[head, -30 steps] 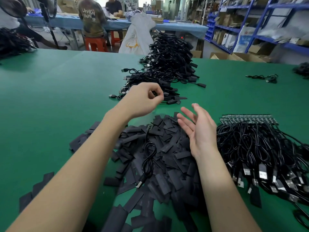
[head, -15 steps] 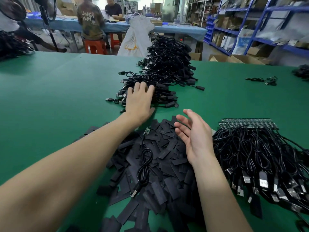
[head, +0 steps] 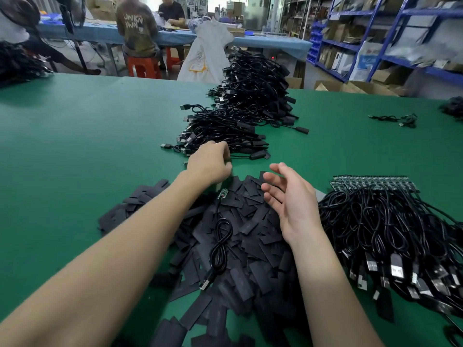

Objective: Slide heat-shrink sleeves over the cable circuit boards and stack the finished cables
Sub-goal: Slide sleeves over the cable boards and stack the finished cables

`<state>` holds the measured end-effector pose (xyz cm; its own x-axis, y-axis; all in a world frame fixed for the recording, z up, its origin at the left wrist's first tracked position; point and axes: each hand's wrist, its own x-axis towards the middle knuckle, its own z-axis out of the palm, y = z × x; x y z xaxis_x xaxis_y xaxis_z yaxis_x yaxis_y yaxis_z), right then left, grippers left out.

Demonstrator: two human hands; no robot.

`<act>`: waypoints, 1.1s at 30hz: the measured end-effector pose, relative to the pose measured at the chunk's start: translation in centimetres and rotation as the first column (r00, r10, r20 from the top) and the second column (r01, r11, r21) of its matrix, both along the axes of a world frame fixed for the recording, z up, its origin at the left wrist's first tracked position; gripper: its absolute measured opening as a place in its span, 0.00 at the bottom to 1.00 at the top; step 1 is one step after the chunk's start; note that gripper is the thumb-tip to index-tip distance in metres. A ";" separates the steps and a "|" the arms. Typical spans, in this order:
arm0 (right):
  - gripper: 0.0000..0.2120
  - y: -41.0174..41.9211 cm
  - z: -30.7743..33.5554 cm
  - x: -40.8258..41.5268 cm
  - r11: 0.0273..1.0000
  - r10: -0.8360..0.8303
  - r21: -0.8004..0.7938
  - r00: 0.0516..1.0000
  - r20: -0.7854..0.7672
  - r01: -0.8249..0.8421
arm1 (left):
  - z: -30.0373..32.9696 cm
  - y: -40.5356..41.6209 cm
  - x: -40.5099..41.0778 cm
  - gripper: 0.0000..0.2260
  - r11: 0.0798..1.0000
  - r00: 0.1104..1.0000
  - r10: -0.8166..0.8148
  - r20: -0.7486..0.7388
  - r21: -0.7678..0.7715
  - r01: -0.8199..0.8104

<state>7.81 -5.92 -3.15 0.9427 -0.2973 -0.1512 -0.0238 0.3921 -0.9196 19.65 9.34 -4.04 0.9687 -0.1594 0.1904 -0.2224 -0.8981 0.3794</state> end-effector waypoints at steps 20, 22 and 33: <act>0.10 0.0 0.0 0.0 0.978 0.092 -0.189 0.996 -0.011 -0.092 | 1.1 3.2 -8.3 0.03 0.958 0.970 0.026 -0.241 -0.271 -0.093; 0.09 -0.1 -0.2 0.1 0.929 0.101 -0.356 0.995 -0.020 -0.101 | 1.3 3.1 -8.5 0.04 0.968 0.966 0.014 -0.259 -0.239 -0.078; 0.15 -1.1 -1.1 -0.1 0.183 0.045 -0.969 0.986 -0.159 -0.165 | 1.8 2.9 -8.8 0.08 0.926 0.962 -0.040 -0.268 -0.373 -0.065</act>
<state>7.67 -7.01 -4.21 0.9810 -0.1600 0.1095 -0.0745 -0.8326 -0.5488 10.80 12.22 -2.20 0.9929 -0.1150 -0.0315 -0.0555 -0.6798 0.7313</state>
